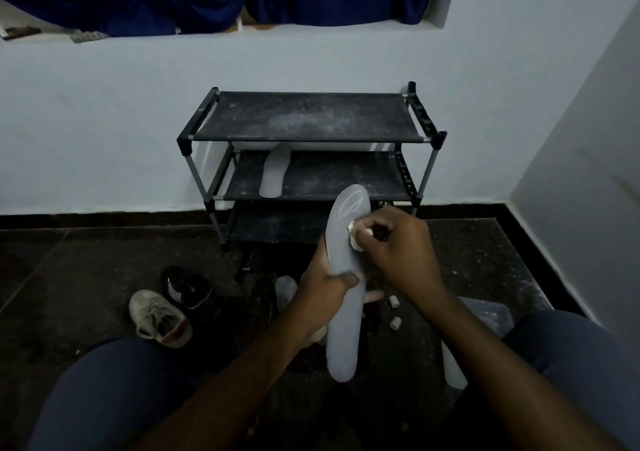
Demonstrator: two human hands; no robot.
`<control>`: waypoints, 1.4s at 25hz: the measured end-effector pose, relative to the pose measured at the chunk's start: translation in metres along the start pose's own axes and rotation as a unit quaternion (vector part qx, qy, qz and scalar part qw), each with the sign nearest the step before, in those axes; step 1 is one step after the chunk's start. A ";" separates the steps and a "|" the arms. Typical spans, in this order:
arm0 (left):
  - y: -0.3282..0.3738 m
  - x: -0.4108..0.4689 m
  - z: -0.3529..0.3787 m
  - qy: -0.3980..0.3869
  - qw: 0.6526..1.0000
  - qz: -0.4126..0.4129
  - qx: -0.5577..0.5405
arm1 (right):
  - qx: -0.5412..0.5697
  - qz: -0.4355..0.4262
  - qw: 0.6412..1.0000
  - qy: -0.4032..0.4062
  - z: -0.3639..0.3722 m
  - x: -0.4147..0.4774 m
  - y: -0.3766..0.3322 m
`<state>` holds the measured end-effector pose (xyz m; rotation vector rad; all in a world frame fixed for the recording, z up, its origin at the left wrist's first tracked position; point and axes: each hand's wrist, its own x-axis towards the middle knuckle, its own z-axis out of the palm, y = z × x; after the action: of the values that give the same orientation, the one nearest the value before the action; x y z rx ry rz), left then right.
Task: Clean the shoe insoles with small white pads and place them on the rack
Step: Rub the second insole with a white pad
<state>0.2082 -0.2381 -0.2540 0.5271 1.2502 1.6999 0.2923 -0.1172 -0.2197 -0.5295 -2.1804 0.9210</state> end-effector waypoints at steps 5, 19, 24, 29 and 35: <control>0.003 0.007 0.002 0.062 0.996 0.053 -0.022 | -0.016 -0.022 0.997 -0.078 0.009 -0.006 -0.001; 0.006 0.006 0.011 0.080 0.996 -0.027 -0.034 | -0.025 -0.019 0.996 -0.083 0.011 -0.009 -0.007; 0.003 -0.003 0.003 0.021 1.000 0.015 0.009 | -0.020 0.045 0.997 0.057 0.003 0.002 0.004; 0.001 0.002 0.006 0.036 0.999 0.021 -0.007 | -0.013 -0.021 1.000 -0.011 0.011 -0.007 -0.003; 0.003 -0.005 0.007 0.000 1.000 -0.005 0.020 | 0.007 0.025 0.997 0.074 0.000 0.004 0.003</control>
<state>0.2150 -0.2390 -0.2474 0.5433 1.2870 1.6707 0.2894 -0.1124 -0.2204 -0.6284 -2.0348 0.8949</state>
